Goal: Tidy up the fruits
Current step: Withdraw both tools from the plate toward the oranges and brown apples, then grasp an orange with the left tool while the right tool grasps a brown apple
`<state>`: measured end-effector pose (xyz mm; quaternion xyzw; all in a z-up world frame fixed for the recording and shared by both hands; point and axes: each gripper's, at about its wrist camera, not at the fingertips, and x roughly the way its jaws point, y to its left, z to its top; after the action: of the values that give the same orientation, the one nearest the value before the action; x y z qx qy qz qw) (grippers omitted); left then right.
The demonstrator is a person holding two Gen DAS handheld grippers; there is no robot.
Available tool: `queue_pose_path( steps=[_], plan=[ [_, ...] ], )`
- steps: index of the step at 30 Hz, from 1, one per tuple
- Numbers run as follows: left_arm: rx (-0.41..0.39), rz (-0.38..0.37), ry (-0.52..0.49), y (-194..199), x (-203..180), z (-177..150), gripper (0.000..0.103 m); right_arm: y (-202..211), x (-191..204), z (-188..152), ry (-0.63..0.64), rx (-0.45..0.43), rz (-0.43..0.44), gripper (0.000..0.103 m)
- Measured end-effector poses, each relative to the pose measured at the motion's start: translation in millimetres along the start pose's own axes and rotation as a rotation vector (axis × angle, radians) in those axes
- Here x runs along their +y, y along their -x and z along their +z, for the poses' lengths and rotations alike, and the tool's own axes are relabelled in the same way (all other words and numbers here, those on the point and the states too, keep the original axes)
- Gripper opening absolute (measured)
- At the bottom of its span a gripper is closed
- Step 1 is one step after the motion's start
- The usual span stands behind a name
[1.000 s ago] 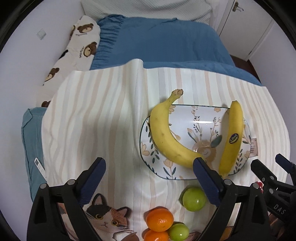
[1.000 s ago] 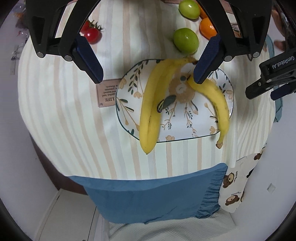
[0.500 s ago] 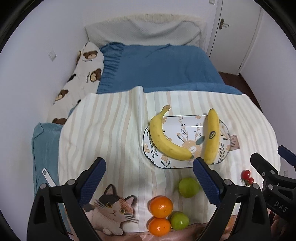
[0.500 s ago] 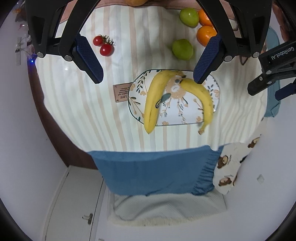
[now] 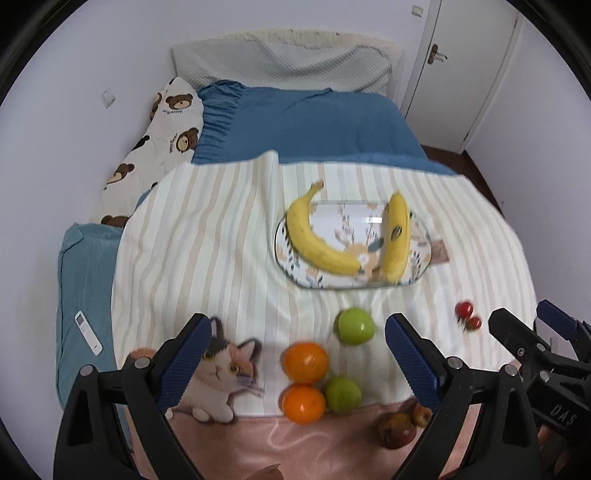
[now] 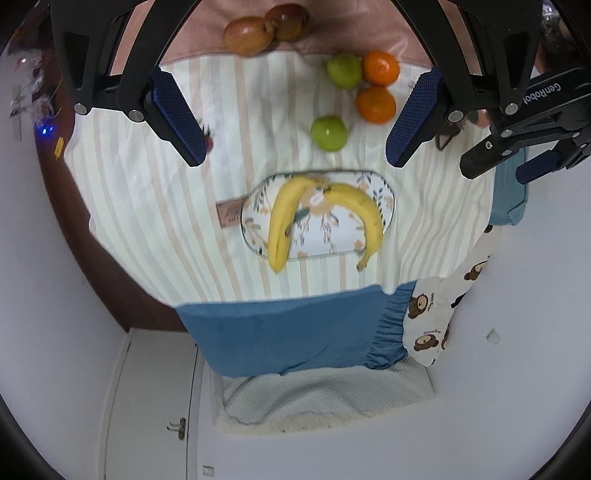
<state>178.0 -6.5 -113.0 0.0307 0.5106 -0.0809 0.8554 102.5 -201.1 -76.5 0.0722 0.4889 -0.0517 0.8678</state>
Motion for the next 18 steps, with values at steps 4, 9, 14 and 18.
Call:
queue_pose_path(
  steps=[4,9,14,18],
  plan=[
    [0.086,0.024,0.000,-25,2,-29,0.096,-24,-27,-37,-0.081,0.116,0.026,0.100],
    [0.247,0.050,-0.013,-77,4,-65,0.096,-73,-69,-92,-0.223,0.292,0.057,0.100],
    [0.385,0.060,-0.042,-131,-1,-95,0.096,-118,-103,-139,-0.348,0.419,0.059,0.100],
    [0.451,0.059,-0.069,-159,-7,-106,0.096,-141,-111,-162,-0.389,0.470,0.072,0.100]
  ],
)
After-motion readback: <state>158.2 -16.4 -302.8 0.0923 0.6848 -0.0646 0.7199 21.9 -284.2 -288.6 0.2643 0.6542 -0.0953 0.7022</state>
